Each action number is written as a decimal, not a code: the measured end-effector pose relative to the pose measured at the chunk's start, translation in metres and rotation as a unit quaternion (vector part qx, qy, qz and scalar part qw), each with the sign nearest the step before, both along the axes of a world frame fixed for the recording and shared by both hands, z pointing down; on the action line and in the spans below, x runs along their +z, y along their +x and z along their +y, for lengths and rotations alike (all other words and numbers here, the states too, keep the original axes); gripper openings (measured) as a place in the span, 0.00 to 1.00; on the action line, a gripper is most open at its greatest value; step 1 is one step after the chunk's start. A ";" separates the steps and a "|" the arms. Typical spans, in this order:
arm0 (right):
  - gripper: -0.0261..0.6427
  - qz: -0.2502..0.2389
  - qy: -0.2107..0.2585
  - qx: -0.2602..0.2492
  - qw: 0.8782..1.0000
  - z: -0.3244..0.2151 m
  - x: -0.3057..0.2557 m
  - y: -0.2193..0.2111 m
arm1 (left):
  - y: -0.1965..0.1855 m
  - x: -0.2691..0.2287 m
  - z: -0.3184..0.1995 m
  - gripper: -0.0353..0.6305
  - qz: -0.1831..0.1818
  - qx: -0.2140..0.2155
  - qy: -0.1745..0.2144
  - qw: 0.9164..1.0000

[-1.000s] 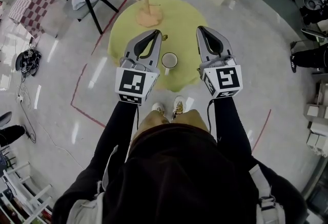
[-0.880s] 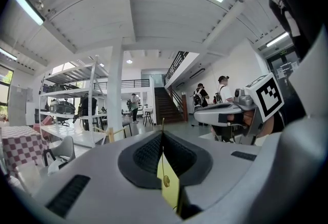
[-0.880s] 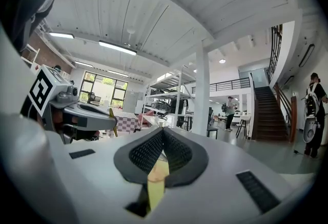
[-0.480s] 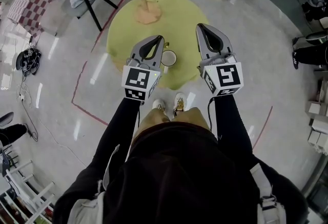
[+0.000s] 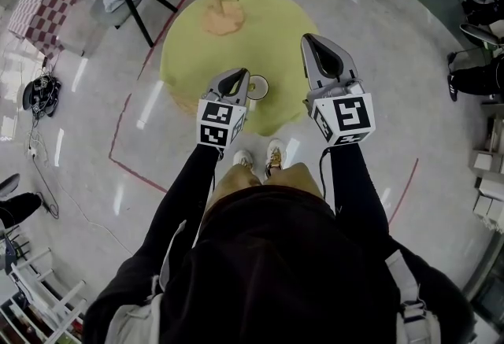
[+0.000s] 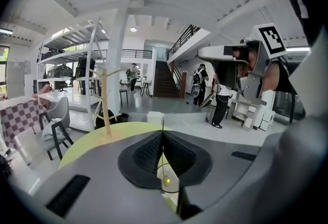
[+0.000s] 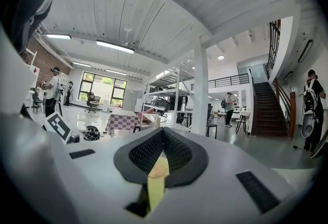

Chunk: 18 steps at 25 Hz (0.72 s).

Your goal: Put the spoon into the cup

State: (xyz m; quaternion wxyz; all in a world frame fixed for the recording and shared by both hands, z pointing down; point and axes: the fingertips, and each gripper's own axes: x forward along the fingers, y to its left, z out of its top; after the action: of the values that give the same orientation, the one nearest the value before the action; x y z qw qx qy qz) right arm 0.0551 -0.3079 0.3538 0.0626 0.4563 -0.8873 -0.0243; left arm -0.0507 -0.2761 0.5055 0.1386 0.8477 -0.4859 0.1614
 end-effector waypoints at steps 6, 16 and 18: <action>0.08 0.001 -0.002 0.000 1.000 0.002 0.005 0.001 | 0.001 0.026 0.002 0.08 -0.012 0.003 -0.024 1.000; 0.08 0.005 -0.002 -0.004 1.000 0.006 0.005 -0.001 | 0.004 0.049 0.002 0.08 -0.026 0.006 -0.045 0.999; 0.08 0.006 -0.001 -0.004 1.000 0.006 0.005 -0.001 | 0.006 0.054 0.001 0.08 -0.028 0.008 -0.048 0.998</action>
State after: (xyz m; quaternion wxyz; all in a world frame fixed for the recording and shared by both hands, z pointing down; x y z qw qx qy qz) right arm 0.0542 -0.3019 0.3591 0.0686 0.4522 -0.8889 -0.0268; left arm -0.0449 -0.2749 0.5596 0.1639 0.8391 -0.4745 0.2094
